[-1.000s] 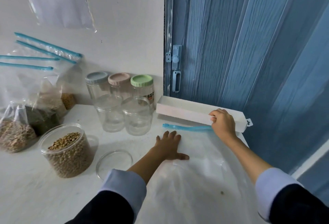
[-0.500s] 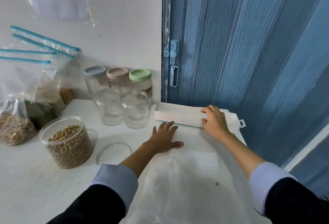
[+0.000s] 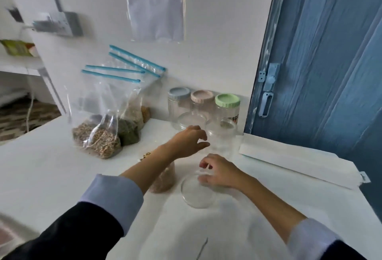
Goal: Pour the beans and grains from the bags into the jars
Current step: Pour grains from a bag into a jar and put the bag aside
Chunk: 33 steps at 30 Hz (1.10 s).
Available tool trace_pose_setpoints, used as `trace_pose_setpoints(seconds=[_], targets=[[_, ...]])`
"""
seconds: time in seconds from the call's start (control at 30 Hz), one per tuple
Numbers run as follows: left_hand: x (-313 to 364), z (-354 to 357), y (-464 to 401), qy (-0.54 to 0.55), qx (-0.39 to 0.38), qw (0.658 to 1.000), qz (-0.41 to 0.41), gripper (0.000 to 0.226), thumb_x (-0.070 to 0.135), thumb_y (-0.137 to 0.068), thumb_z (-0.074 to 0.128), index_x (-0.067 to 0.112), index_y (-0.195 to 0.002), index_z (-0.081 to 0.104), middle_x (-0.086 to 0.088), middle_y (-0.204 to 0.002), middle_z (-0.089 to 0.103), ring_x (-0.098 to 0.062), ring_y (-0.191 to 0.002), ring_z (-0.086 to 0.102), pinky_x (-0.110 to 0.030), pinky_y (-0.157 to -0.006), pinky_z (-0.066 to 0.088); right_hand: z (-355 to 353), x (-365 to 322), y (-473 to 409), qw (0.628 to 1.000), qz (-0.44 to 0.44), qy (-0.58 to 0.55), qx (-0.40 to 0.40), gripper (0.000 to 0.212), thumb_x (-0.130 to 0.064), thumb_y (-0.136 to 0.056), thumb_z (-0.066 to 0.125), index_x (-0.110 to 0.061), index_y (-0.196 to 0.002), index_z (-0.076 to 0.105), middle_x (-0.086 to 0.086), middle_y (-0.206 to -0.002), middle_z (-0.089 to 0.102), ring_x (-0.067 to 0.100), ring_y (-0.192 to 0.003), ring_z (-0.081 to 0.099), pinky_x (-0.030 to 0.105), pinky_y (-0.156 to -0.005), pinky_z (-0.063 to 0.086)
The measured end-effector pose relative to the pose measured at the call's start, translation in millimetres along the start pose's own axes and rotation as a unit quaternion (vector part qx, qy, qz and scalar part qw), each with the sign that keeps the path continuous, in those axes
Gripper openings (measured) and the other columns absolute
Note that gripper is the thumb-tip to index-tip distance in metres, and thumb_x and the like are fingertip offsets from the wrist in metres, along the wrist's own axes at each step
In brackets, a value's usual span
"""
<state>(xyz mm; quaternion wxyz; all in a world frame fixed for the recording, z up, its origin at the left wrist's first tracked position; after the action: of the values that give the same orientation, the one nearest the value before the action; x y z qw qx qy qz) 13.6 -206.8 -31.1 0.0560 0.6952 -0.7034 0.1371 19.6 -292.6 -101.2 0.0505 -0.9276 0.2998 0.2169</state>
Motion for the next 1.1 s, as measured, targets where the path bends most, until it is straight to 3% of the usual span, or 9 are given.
trace_pose_setpoints(seconds=[0.13, 0.27, 0.4, 0.53, 0.67, 0.73, 0.83, 1.0, 1.1], targets=[[-51.1, -27.2, 19.0, 0.001, 0.022, 0.999, -0.027, 0.032, 0.033, -0.095, 0.053, 0.011, -0.117, 0.061, -0.007, -0.118, 0.057, -0.022, -0.109, 0.052, -0.03, -0.09, 0.041, 51.1, -24.7, -7.8, 0.974, 0.009, 0.145, -0.175, 0.103, -0.057, -0.067, 0.076, -0.03, -0.148, 0.018, 0.001, -0.15, 0.018, 0.027, -0.137, 0.02, 0.046, -0.111, 0.024], [-100.6, -28.0, 40.6, 0.072, 0.026, 0.994, -0.074, 0.029, 0.028, -0.095, 0.053, 0.007, -0.114, 0.062, -0.011, -0.115, 0.059, -0.024, -0.107, 0.054, -0.03, -0.091, 0.042, 60.7, -31.6, -15.6, 0.966, 0.034, 0.151, -0.207, 0.096, -0.049, -0.066, 0.081, -0.04, -0.143, 0.025, 0.005, -0.143, 0.021, 0.03, -0.133, 0.021, 0.048, -0.108, 0.029], [-128.1, -6.4, 58.5, 0.21, -0.012, 0.972, -0.103, 0.033, 0.026, -0.095, 0.054, 0.01, -0.124, 0.055, -0.009, -0.123, 0.06, -0.022, -0.113, 0.057, -0.038, -0.099, 0.047, 20.2, -30.0, -21.1, 0.981, 0.102, 0.049, -0.16, 0.078, -0.049, -0.068, 0.078, -0.049, -0.134, 0.036, 0.002, -0.137, 0.026, 0.026, -0.13, 0.025, 0.047, -0.107, 0.034], [-138.7, -1.1, 65.1, 0.373, 0.059, 0.917, -0.131, 0.033, 0.032, -0.099, 0.046, 0.011, -0.119, 0.061, -0.006, -0.119, 0.064, -0.017, -0.108, 0.06, -0.029, -0.092, 0.047, -51.9, -55.9, -17.3, 0.981, 0.091, -0.17, -0.036, 0.068, -0.047, -0.065, 0.081, -0.047, -0.12, 0.043, 0.002, -0.131, 0.034, 0.022, -0.116, 0.043, 0.043, -0.099, 0.045], [-144.7, 10.2, 70.7, 0.543, 0.116, 0.813, -0.174, 0.04, 0.034, -0.101, 0.036, 0.004, -0.11, 0.061, -0.012, -0.106, 0.067, -0.019, -0.095, 0.064, -0.021, -0.077, 0.048, -83.5, -66.7, -31.2, 0.893, 0.088, -0.36, 0.255, 0.095, -0.072, -0.04, 0.073, -0.036, -0.118, 0.033, 0.003, -0.13, 0.032, 0.02, -0.12, 0.043, 0.044, -0.099, 0.045], [-147.8, 14.2, 71.2, 0.57, 0.119, 0.792, -0.184, 0.047, 0.038, -0.101, 0.033, 0.001, -0.111, 0.06, -0.014, -0.105, 0.068, -0.019, -0.092, 0.065, -0.027, -0.084, 0.05, -67.1, -69.7, -33.6, 0.824, 0.091, -0.445, 0.339, 0.098, -0.067, -0.042, 0.073, -0.025, -0.116, 0.026, 0.004, -0.124, 0.035, 0.014, -0.112, 0.047, 0.027, -0.092, 0.047], [-149.0, 16.1, 72.0, 0.598, 0.079, 0.776, -0.183, 0.053, 0.046, -0.101, 0.026, 0.007, -0.108, 0.061, -0.014, -0.106, 0.068, -0.023, -0.101, 0.064, -0.036, -0.097, 0.045, -22.1, -74.1, -37.9, 0.78, 0.116, -0.514, 0.338, 0.08, -0.048, -0.056, 0.07, -0.014, -0.114, 0.025, 0.003, -0.113, 0.041, 0.01, -0.097, 0.048, 0.009, -0.069, 0.04], [-150.2, 21.0, 78.4, 0.65, 0.015, 0.751, -0.116, 0.054, 0.043, -0.094, 0.046, -0.001, -0.124, 0.052, -0.021, -0.121, 0.061, -0.029, -0.111, 0.06, -0.038, -0.1, 0.046, 34.1, -74.2, -48.3, 0.736, 0.075, -0.627, 0.245, 0.071, -0.034, -0.039, 0.079, -0.014, -0.098, 0.046, 0.007, -0.127, 0.053, 0.018, -0.108, 0.056, 0.029, -0.083, 0.046], [-147.9, 23.9, 83.5, 0.664, 0.001, 0.744, -0.074, 0.043, 0.033, -0.086, 0.05, 0.011, -0.121, 0.058, -0.01, -0.121, 0.064, -0.02, -0.11, 0.061, -0.028, -0.094, 0.048, 37.2, -75.2, -48.6, 0.735, 0.043, -0.64, 0.221, 0.062, -0.024, -0.036, 0.076, -0.015, -0.092, 0.05, -0.001, -0.129, 0.054, 0.018, -0.115, 0.052, 0.033, -0.089, 0.044]])
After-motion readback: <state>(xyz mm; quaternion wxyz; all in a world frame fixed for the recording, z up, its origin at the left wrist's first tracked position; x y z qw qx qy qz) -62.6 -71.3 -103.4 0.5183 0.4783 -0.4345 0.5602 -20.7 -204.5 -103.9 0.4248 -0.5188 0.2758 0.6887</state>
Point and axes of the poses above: each hand's wrist, its own y-axis away from the middle knuckle, its own z-axis out of the palm, x = y × z, the point moved 8 cm from there along -y, towards the middle knuckle
